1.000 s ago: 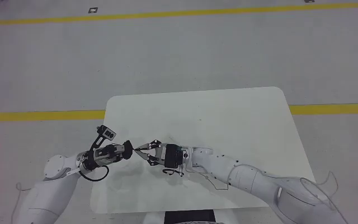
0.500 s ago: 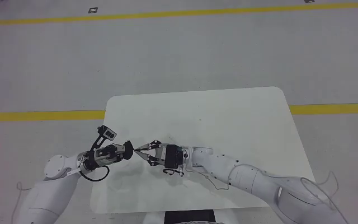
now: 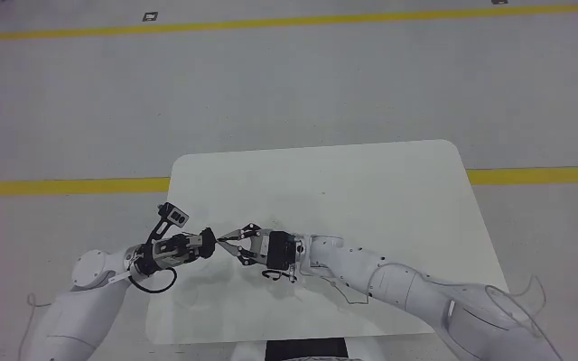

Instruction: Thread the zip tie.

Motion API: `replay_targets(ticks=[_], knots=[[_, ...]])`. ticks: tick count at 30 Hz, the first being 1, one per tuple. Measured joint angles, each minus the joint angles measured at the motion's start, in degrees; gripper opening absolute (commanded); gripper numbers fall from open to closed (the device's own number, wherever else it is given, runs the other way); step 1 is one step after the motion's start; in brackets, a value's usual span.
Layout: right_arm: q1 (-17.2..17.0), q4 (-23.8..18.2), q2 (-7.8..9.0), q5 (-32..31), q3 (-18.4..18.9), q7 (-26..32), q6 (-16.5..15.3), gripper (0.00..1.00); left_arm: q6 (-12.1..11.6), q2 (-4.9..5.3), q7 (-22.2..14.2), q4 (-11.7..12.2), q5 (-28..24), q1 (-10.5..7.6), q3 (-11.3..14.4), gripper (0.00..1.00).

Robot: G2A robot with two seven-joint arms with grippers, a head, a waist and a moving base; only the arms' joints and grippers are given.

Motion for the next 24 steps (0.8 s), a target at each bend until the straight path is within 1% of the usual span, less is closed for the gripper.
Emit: replay_targets(ticks=[8, 12, 24], knots=[[-0.3, -0.7, 0.33, -0.3, 0.3, 0.8, 0.0, 0.0, 0.0, 0.03, 0.0, -0.1, -0.1, -0.1, 0.2, 0.0], [-0.5, -0.6, 0.2, 0.3, -0.3, 1.2, 0.0, 0.0, 0.1, 0.08, 0.0, -0.1, -0.2, -0.1, 0.1, 0.0], [-1.3, -0.1, -0.3, 0.2, -0.3, 1.2, 0.0, 0.0, 0.2, 0.18, 0.0, 0.0, -0.5, -0.2, 0.2, 0.0]])
